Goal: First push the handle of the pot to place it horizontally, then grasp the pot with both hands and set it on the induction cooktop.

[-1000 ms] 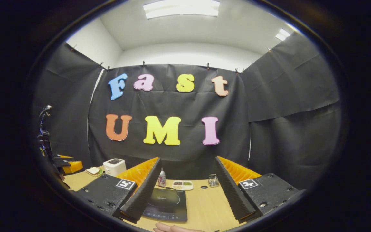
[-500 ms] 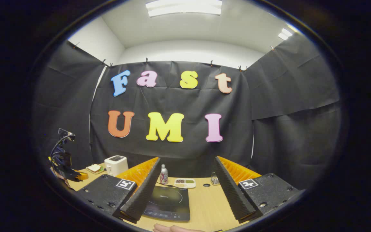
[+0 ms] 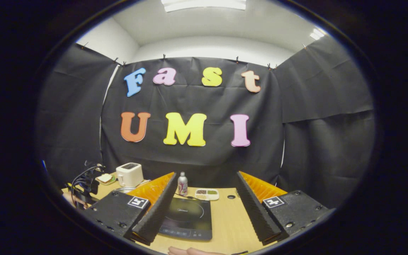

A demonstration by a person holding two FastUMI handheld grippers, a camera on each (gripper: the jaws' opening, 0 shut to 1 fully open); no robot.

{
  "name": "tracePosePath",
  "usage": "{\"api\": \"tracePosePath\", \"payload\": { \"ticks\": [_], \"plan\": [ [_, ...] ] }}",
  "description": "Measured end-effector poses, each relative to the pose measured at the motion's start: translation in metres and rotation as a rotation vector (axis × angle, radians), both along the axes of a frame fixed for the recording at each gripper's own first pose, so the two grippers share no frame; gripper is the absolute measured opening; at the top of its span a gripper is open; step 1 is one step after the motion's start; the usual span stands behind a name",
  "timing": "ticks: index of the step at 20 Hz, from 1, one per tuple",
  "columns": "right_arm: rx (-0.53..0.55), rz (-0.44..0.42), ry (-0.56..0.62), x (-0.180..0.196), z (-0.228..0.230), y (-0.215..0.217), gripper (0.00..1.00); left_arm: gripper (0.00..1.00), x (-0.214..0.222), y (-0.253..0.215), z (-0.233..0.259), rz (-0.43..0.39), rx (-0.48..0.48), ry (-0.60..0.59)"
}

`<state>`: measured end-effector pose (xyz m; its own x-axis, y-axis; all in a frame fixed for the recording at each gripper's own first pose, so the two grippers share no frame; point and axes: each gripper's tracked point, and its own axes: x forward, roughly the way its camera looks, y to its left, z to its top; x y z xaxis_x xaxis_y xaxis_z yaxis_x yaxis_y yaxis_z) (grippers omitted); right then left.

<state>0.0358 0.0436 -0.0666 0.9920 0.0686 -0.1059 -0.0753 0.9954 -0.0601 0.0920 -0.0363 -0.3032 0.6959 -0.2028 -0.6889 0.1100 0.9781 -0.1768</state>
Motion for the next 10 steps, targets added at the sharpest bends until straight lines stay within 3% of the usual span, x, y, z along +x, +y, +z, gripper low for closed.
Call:
{"api": "tracePosePath", "payload": {
  "ticks": [3,4,5,7,8,9,10],
  "plan": [
    [-0.006,0.023,-0.006,0.003,-0.002,0.008,0.99,0.0,-0.005,-0.004,-0.016,-0.019,0.035,0.053],
    [-0.011,0.025,-0.006,0.003,-0.006,0.008,0.99,0.11,-0.007,-0.002,-0.023,-0.01,0.047,0.084],
    [-0.015,0.027,-0.003,0.004,-0.007,0.009,0.99,0.0,-0.009,0.0,-0.029,-0.005,0.064,0.116],
    [-0.013,0.037,-0.009,0.004,-0.004,0.014,1.0,0.0,-0.004,0.005,-0.033,0.0,0.086,0.131],
    [-0.013,0.038,-0.01,0.004,-0.006,0.015,0.99,0.11,-0.002,0.006,-0.034,0.0,0.082,0.132],
    [-0.014,0.04,-0.01,0.005,-0.007,0.017,0.99,0.1,-0.001,0.004,-0.033,-0.001,0.069,0.131],
    [-0.015,0.044,-0.009,0.005,-0.008,0.02,0.99,0.0,0.002,0.003,-0.031,-0.006,0.057,0.123]
  ]
}}
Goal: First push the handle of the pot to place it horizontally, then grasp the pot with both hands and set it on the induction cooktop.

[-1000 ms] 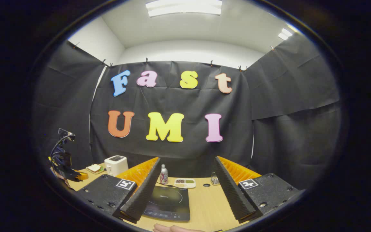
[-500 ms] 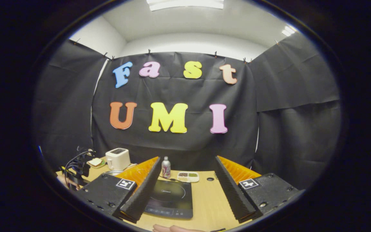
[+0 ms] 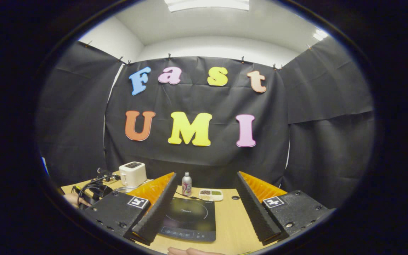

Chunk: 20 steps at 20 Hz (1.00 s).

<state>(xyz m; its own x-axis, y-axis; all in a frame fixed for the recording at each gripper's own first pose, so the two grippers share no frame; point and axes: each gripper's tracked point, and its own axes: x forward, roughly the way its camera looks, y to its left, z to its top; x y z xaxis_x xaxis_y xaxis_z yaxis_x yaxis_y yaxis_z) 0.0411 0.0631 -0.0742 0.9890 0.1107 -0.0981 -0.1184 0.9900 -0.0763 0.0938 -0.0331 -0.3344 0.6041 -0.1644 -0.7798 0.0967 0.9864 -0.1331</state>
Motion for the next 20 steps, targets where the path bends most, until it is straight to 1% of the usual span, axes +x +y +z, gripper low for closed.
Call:
{"api": "tracePosePath", "payload": {
  "ticks": [1,2,3,5,7,8,9,10,11,14,15,16,17,20],
  "plan": [
    [-0.002,0.002,0.003,0.001,-0.001,0.002,0.99,0.1,0.003,0.0,0.001,-0.003,-0.013,-0.005],
    [-0.002,0.003,0.007,-0.001,-0.003,0.002,0.99,0.0,0.003,0.0,0.001,0.002,-0.026,0.002],
    [0.004,0.005,0.009,-0.002,-0.003,0.003,0.99,0.0,0.002,0.003,0.0,0.01,-0.024,0.005],
    [0.011,0.016,0.003,-0.007,-0.001,0.008,1.0,0.0,0.002,0.014,-0.002,0.022,0.018,-0.002],
    [0.0,0.013,-0.017,-0.011,0.002,0.008,0.99,0.0,0.005,0.028,-0.008,0.04,0.048,0.007],
    [-0.007,0.01,-0.031,-0.012,0.004,0.008,0.99,0.0,0.006,0.034,-0.009,0.052,0.049,0.01],
    [-0.015,0.006,-0.044,-0.013,0.006,0.008,0.99,0.1,0.007,0.039,-0.008,0.06,0.038,0.007],
    [-0.019,0.001,-0.058,-0.013,0.008,0.008,1.0,0.1,0.008,0.042,-0.008,0.065,0.019,0.007],
    [-0.02,-0.005,-0.07,-0.014,0.011,0.008,0.99,0.0,0.009,0.046,-0.008,0.073,-0.001,0.01],
    [-0.01,-0.001,-0.079,-0.018,0.011,0.013,1.0,0.0,0.015,0.062,-0.009,0.1,-0.017,0.008],
    [-0.007,0.003,-0.077,-0.019,0.012,0.015,1.0,0.1,0.017,0.067,-0.009,0.106,-0.012,0.005],
    [-0.007,0.003,-0.077,-0.018,0.01,0.015,1.0,0.1,0.018,0.07,-0.008,0.105,-0.007,0.004],
    [-0.01,0.001,-0.077,-0.017,0.01,0.015,0.99,0.0,0.019,0.073,-0.009,0.101,-0.004,0.0],
    [-0.008,-0.004,-0.069,-0.011,0.005,0.017,0.99,0.0,0.026,0.083,-0.01,0.111,0.001,-0.007]
  ]
}}
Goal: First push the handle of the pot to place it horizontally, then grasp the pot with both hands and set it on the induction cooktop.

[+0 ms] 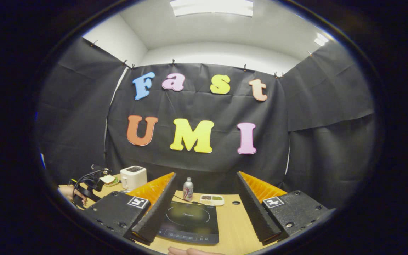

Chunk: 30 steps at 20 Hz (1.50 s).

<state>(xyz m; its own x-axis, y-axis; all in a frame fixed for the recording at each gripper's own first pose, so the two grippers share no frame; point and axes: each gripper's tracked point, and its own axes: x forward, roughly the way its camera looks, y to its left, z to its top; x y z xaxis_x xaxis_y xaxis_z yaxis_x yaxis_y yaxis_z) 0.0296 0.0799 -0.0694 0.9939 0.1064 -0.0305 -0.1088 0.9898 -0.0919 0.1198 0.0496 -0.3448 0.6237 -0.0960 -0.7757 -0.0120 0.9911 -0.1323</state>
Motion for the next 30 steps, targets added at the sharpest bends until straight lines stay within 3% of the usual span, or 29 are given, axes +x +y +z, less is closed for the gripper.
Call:
{"api": "tracePosePath", "payload": {
  "ticks": [2,3,4,8,16,19,20,21,22,28,29,30],
  "plan": [
    [0.017,0.005,0.004,0.004,-0.001,0.003,1.0,0.0,0.007,0.008,-0.002,0.004,0.011,-0.001],
    [0.023,0.007,0.007,0.006,-0.001,0.004,0.99,0.1,0.009,0.011,-0.003,0.006,0.013,0.003],
    [0.028,0.007,0.012,0.009,-0.003,0.006,0.99,0.0,0.013,0.015,-0.003,0.006,0.018,0.006],
    [0.04,0.01,0.051,0.022,-0.014,0.01,0.99,0.0,0.025,0.032,-0.011,0.023,0.039,0.044],
    [0.085,-0.069,0.125,0.047,-0.042,0.0,1.0,0.0,0.056,0.052,-0.014,0.029,0.039,0.056],
    [0.045,-0.069,0.137,0.062,-0.056,0.001,1.0,0.0,0.07,0.061,-0.015,0.034,0.044,0.073],
    [0.034,-0.082,0.153,0.067,-0.065,-0.002,1.0,0.1,0.073,0.062,-0.014,0.031,0.044,0.069],
    [0.023,-0.087,0.17,0.07,-0.074,-0.001,0.99,0.1,0.075,0.063,-0.014,0.021,0.047,0.069],
    [0.01,-0.087,0.188,0.073,-0.083,0.001,1.0,0.0,0.077,0.063,-0.014,0.009,0.051,0.07],
    [0.005,-0.103,0.242,0.089,-0.113,0.003,1.0,0.0,0.076,0.074,-0.008,-0.044,0.097,0.033],
    [0.012,-0.109,0.247,0.092,-0.117,0.004,1.0,0.1,0.071,0.073,-0.01,-0.042,0.073,0.039],
    [0.02,-0.11,0.25,0.094,-0.12,0.005,1.0,0.0,0.066,0.071,-0.01,-0.031,0.049,0.053]
  ]
}}
